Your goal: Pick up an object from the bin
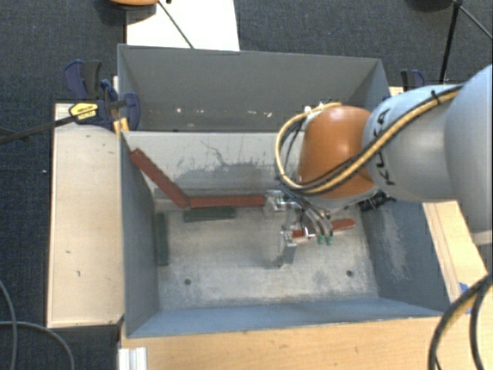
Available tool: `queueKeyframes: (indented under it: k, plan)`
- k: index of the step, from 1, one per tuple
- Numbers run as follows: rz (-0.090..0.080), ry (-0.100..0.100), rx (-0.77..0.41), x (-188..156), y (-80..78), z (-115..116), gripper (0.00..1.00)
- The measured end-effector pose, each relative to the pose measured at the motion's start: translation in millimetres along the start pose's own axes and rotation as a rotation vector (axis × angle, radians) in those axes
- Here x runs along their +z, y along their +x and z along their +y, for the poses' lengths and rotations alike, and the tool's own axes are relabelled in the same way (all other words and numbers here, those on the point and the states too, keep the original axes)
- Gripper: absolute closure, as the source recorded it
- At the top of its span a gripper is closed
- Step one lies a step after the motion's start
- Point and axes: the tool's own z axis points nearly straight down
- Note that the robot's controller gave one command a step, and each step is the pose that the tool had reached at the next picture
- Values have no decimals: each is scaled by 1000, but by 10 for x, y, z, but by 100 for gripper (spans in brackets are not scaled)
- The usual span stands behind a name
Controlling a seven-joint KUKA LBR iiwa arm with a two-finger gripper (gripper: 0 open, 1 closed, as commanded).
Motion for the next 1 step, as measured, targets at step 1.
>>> queueKeyframes:
  k: [1]
  plan:
    - [3, -5, -39, -94, 418, -170, 0]
